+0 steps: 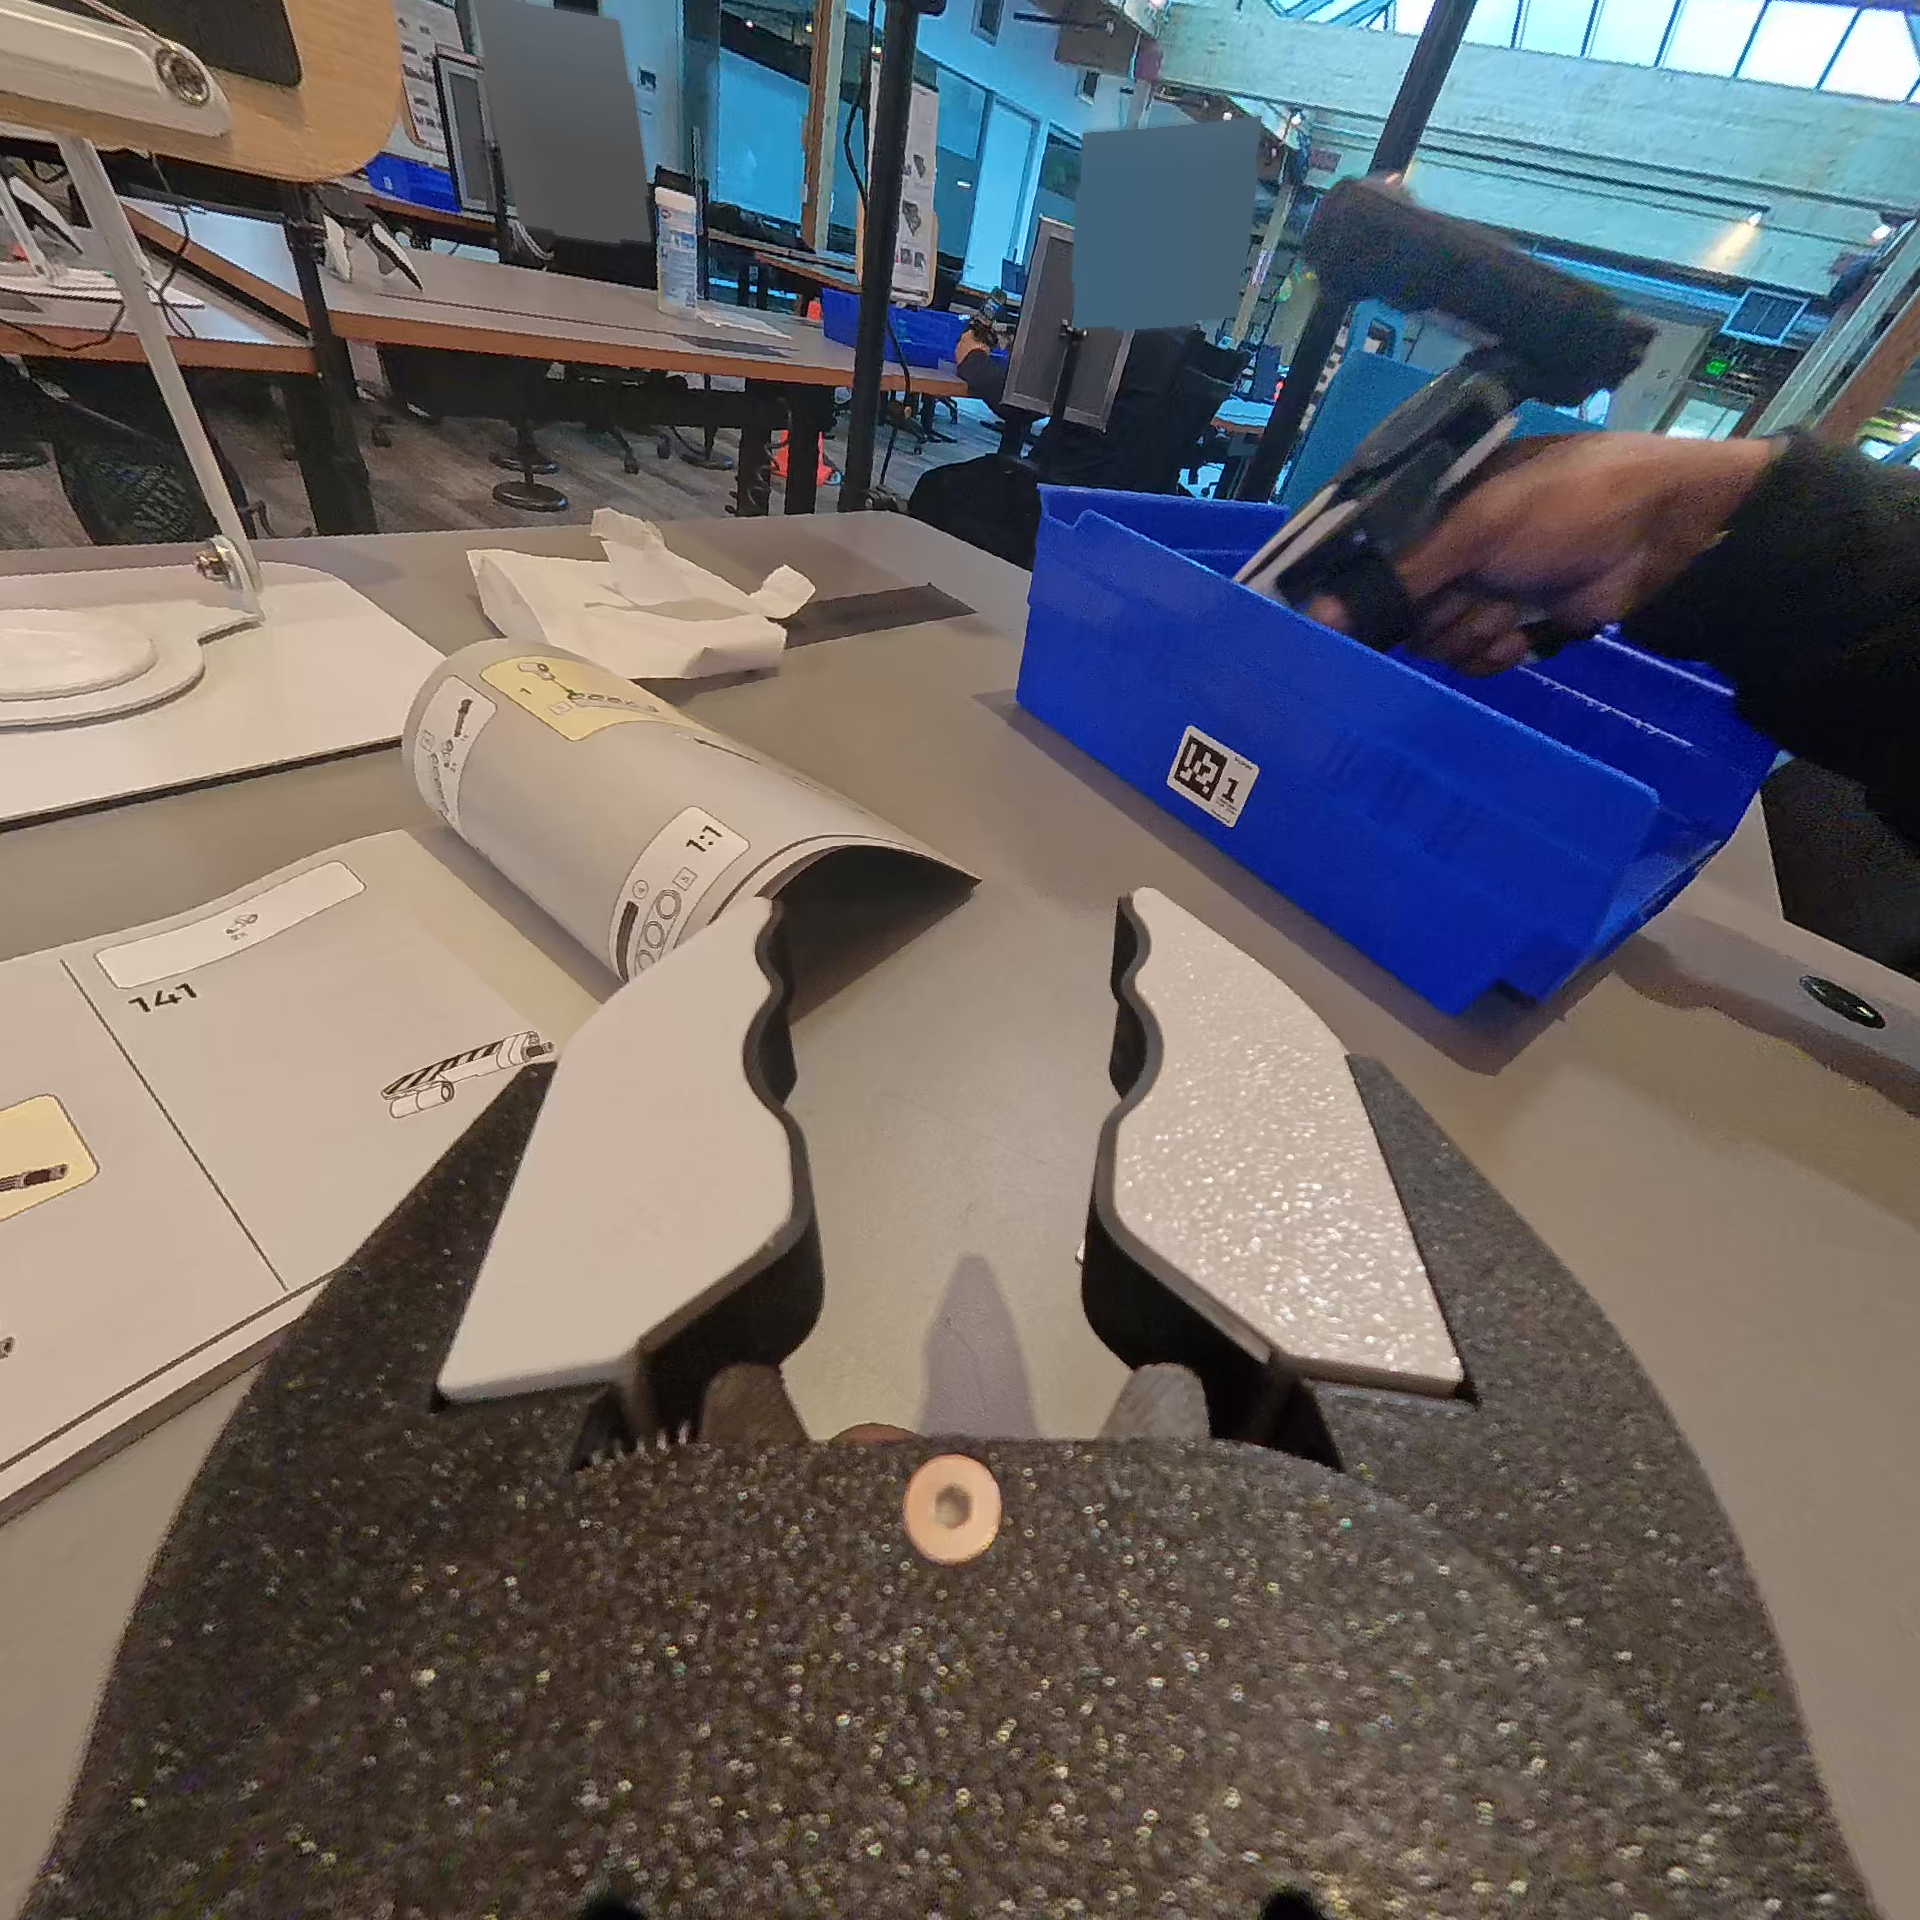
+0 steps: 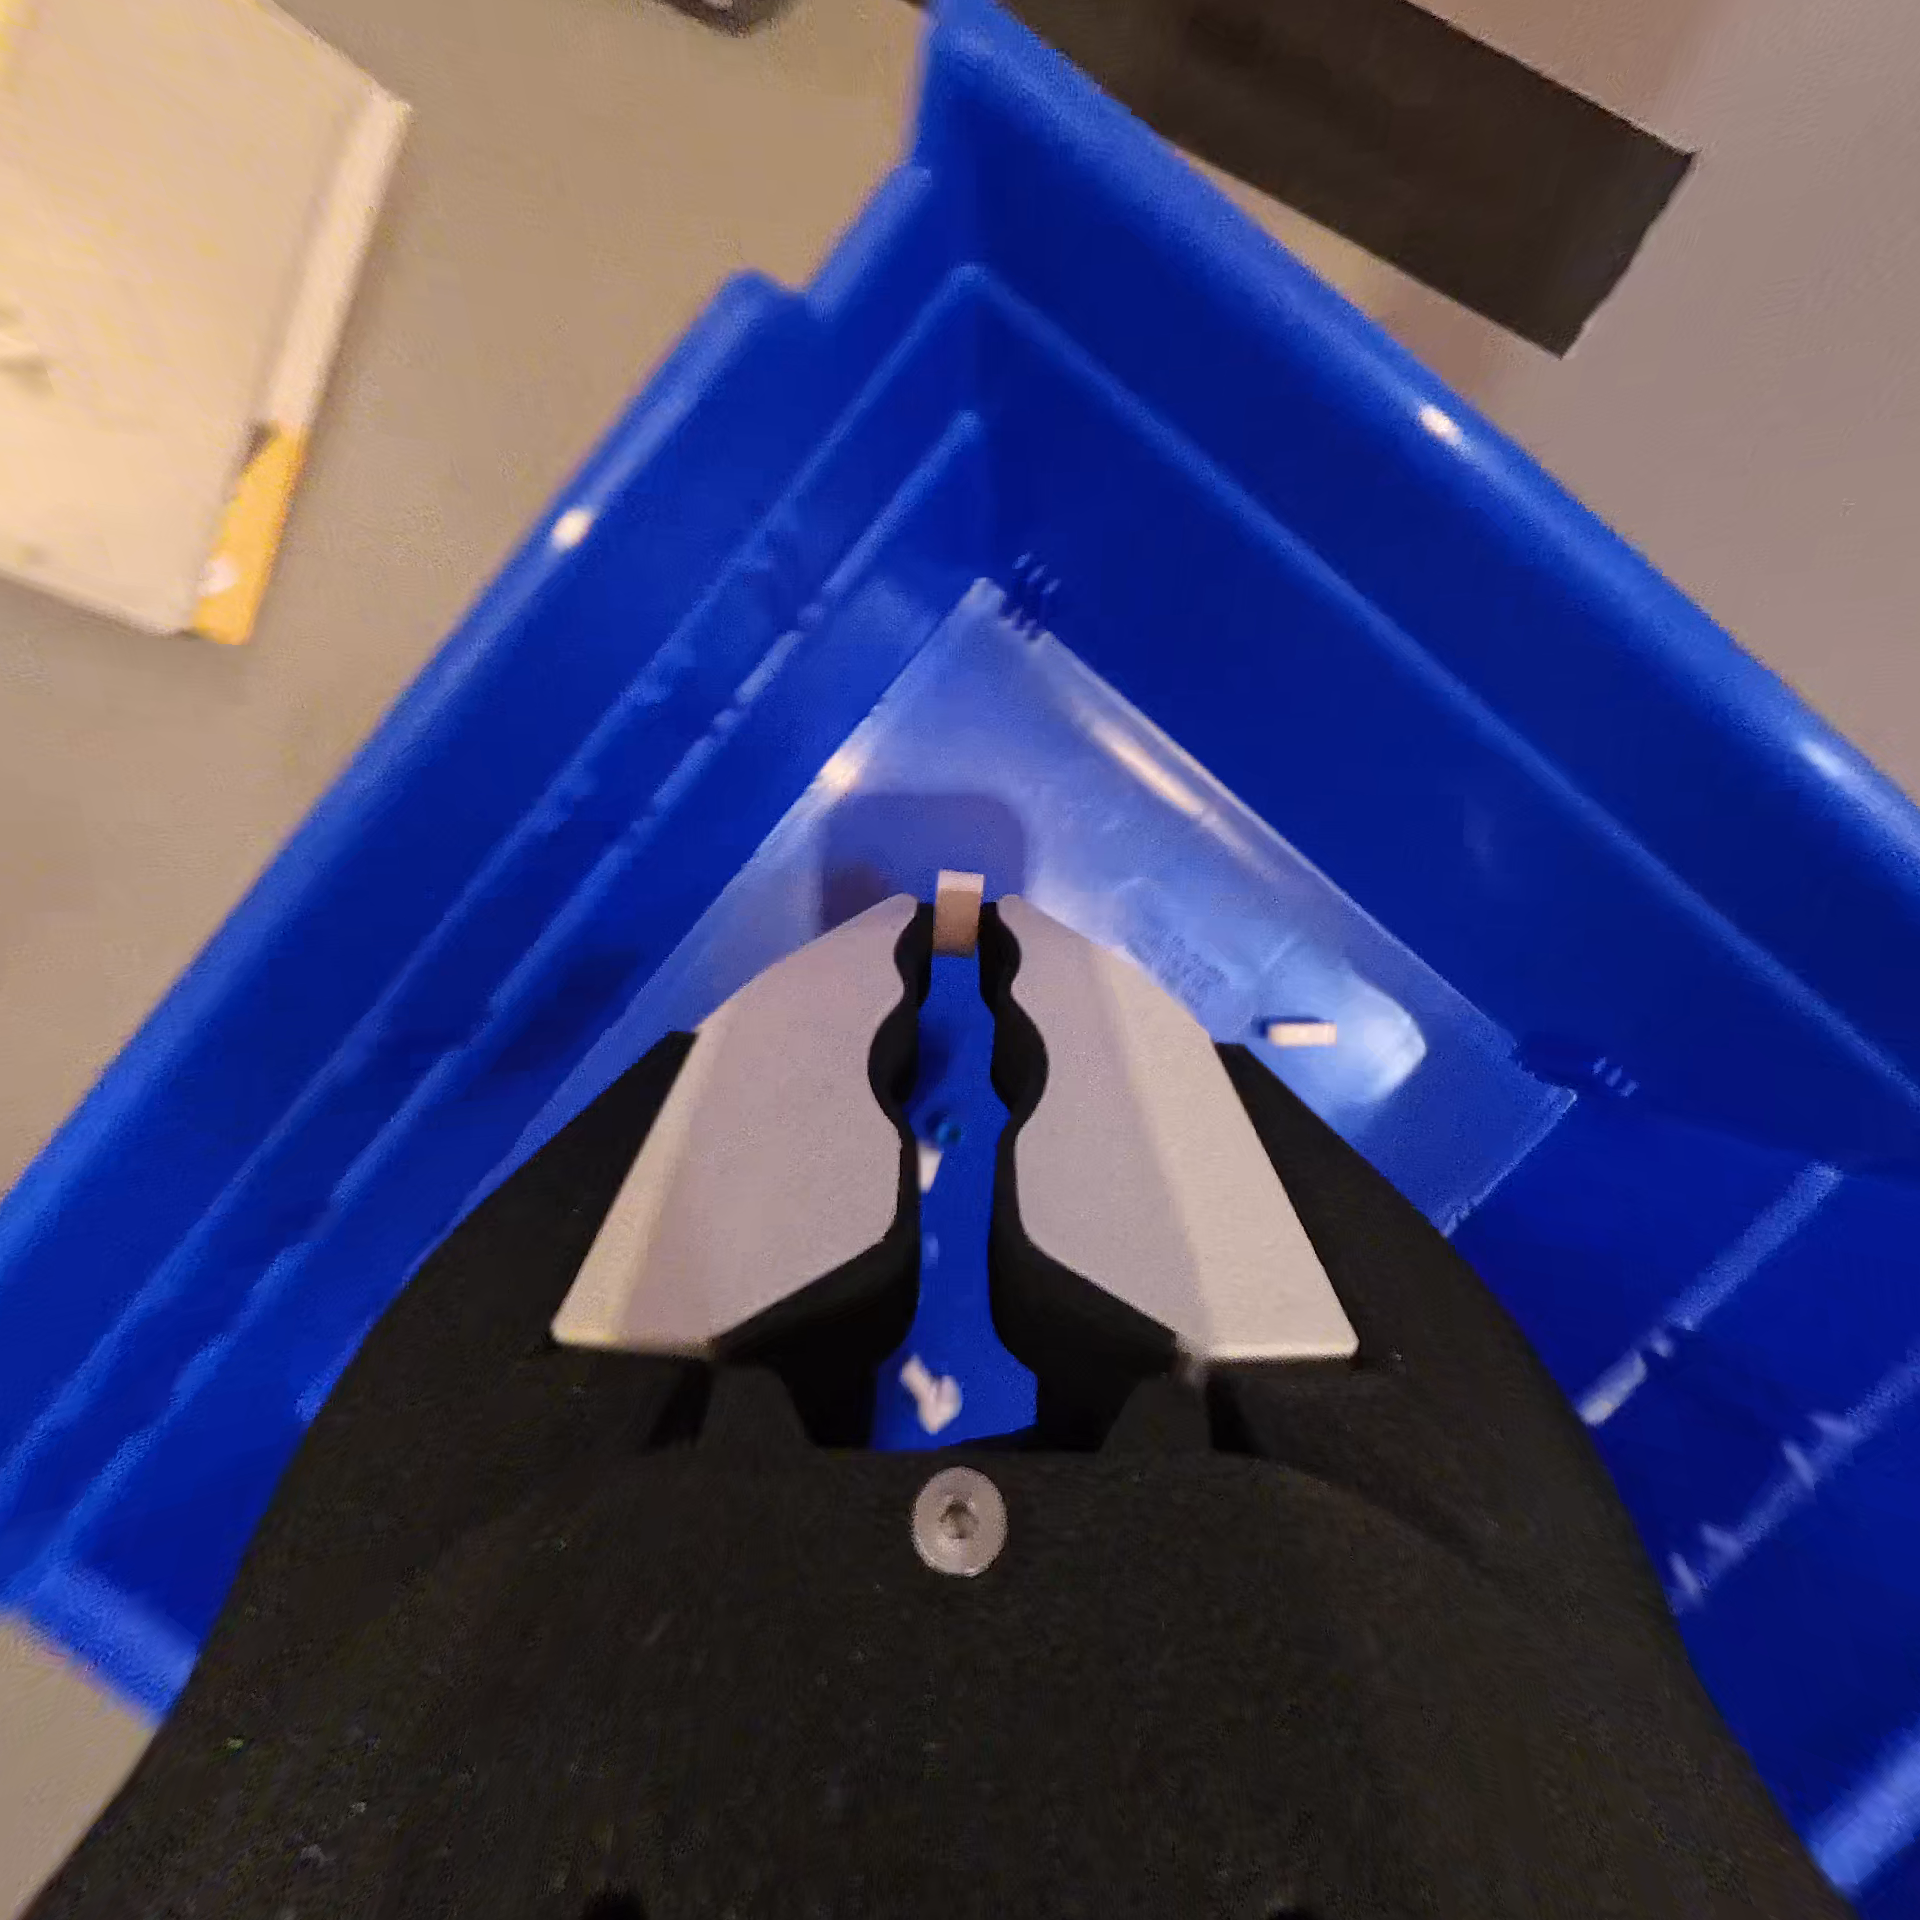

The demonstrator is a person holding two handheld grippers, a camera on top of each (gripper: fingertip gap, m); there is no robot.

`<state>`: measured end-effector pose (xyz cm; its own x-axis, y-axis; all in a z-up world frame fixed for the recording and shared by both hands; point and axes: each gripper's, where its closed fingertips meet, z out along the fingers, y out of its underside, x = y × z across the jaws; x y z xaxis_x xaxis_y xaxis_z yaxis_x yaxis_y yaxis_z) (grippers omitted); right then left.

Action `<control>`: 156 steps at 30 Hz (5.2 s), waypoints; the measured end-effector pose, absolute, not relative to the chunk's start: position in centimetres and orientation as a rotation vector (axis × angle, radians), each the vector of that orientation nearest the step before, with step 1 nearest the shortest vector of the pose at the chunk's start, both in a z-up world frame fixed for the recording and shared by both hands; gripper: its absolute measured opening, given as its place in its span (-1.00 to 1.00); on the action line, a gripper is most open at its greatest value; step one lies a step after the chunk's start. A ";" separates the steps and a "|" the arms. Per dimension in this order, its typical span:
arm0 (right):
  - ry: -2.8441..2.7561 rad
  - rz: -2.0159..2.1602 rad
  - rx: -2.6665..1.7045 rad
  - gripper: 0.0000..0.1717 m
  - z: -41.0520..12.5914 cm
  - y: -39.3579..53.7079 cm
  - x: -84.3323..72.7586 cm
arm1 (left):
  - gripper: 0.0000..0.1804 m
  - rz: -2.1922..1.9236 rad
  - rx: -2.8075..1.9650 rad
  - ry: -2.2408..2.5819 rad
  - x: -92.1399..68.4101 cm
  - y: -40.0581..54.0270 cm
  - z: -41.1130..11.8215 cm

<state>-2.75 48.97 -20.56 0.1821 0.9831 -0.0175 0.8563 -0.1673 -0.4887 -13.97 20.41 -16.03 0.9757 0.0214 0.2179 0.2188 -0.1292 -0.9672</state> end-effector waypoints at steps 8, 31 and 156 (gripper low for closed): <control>-1.940 0.545 -1.898 -0.76 -15.7 45.0 1.5 | -0.34 -0.170 -1.702 -0.189 -14.1 20.5 -16.2; -2.411 0.380 -1.593 -0.71 -22.2 37.8 6.3 | -0.34 -0.173 -1.701 -0.191 -14.1 20.5 -16.2; -1.887 0.385 -1.845 -0.68 -21.4 41.9 5.3 | -0.35 -0.168 -1.728 -0.178 -13.8 20.7 -16.5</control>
